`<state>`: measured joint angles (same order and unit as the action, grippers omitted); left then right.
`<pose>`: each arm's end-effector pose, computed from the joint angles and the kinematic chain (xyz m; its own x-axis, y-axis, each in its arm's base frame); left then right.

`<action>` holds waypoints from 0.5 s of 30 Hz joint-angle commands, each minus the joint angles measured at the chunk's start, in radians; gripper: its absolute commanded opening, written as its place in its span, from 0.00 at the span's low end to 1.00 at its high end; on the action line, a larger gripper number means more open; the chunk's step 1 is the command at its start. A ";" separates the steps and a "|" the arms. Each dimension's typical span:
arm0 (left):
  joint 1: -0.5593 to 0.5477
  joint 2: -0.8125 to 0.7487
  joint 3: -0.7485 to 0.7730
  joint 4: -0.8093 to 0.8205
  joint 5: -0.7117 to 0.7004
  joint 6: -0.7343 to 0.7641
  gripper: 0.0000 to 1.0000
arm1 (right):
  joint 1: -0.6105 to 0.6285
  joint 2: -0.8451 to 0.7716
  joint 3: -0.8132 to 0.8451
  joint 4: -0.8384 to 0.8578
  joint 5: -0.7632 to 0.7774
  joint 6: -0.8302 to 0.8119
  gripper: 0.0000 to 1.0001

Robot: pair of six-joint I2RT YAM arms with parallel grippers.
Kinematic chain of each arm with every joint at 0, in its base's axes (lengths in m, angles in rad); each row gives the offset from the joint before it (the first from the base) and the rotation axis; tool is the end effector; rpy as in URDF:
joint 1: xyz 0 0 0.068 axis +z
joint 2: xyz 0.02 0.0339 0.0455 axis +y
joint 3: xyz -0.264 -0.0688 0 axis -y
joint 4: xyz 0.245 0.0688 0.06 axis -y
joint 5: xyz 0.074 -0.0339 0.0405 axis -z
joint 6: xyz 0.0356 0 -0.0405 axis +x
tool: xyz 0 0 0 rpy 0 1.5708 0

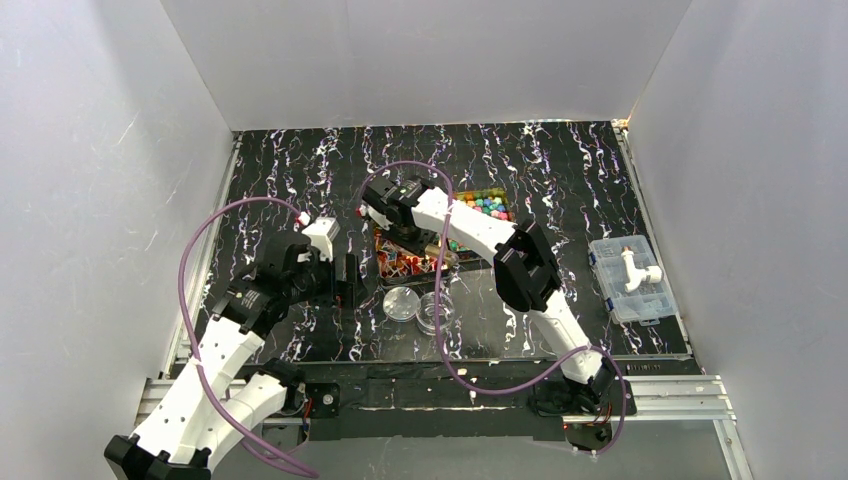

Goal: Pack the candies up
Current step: Scoop the fake candies from the storage box.

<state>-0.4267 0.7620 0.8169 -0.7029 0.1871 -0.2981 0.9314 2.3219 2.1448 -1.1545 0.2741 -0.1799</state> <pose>0.1404 -0.0711 0.3033 -0.6843 -0.0059 -0.7292 0.3564 0.8697 -0.3415 0.2927 0.3775 0.2172 -0.4390 -0.8790 -0.1860 -0.8261 0.4763 -0.3011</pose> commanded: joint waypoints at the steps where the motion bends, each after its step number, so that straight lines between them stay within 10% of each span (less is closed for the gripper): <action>1: 0.002 0.001 -0.015 0.003 0.009 0.013 0.96 | -0.001 -0.007 -0.027 0.164 -0.014 0.024 0.01; 15: 0.003 0.018 -0.015 0.008 0.005 0.014 0.97 | -0.040 -0.195 -0.396 0.536 -0.149 0.001 0.01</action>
<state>-0.4263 0.7845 0.8093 -0.7025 0.1883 -0.2977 0.9020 2.2002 1.8500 -0.7685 0.1944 -0.1696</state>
